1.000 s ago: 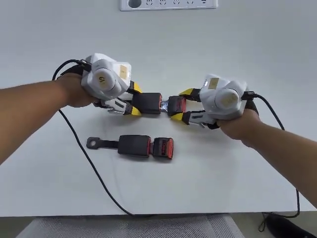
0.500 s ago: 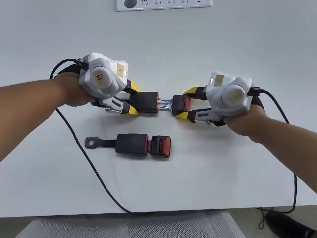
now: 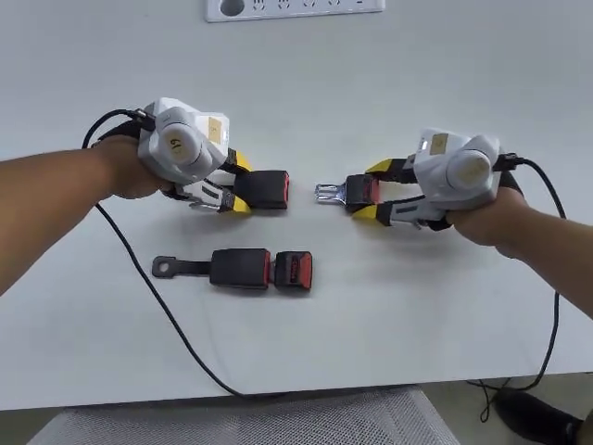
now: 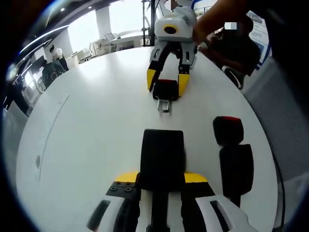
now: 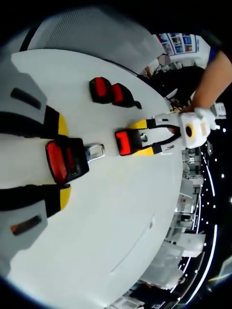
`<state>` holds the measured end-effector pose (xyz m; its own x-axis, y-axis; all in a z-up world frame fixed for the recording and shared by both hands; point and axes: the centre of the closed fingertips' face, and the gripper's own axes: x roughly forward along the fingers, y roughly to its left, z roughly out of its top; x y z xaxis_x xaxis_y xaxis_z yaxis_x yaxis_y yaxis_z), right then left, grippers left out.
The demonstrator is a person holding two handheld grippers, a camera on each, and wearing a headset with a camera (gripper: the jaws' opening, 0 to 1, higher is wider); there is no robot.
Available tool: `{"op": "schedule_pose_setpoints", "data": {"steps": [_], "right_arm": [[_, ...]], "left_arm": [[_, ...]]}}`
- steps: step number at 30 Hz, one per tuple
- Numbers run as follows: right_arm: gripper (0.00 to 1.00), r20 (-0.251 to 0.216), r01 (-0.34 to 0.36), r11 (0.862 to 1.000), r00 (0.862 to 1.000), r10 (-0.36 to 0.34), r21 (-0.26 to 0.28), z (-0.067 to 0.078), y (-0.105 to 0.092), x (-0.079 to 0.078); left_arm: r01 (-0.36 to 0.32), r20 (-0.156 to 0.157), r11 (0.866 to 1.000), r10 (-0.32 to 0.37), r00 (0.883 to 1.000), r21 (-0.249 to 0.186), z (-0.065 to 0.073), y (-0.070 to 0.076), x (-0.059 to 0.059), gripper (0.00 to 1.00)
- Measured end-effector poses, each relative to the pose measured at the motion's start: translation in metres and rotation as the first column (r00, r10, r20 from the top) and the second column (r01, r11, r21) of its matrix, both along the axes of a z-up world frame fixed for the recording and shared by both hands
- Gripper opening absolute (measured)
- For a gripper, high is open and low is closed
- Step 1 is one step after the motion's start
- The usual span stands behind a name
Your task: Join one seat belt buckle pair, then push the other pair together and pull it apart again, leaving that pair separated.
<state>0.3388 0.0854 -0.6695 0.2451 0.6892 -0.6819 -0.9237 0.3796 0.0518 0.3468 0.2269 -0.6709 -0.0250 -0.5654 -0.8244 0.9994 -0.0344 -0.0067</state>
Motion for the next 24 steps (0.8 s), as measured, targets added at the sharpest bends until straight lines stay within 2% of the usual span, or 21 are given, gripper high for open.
{"op": "schedule_pose_setpoints", "data": {"steps": [7, 17, 24], "right_arm": [[0.36, 0.007, 0.001, 1.0, 1.0, -0.001, -0.013, 0.0, -0.02, 0.0], [0.36, -0.01, 0.014, 0.999, 1.0, -0.015, -0.04, -0.003, -0.052, -0.004], [0.36, -0.016, 0.002, 0.998, 1.0, -0.003, -0.061, -0.005, -0.067, -0.005]], "left_arm": [[-0.001, -0.001, 1.0, 0.001, 1.0, 0.006, 0.0, 0.0, 0.001, 0.33], [0.004, -0.001, 1.0, -0.004, 1.0, 0.011, 0.0, 0.0, 0.001, 0.33], [0.0, -0.002, 1.0, 0.0, 1.0, 0.018, 0.0, -0.001, 0.001, 0.33]]}}
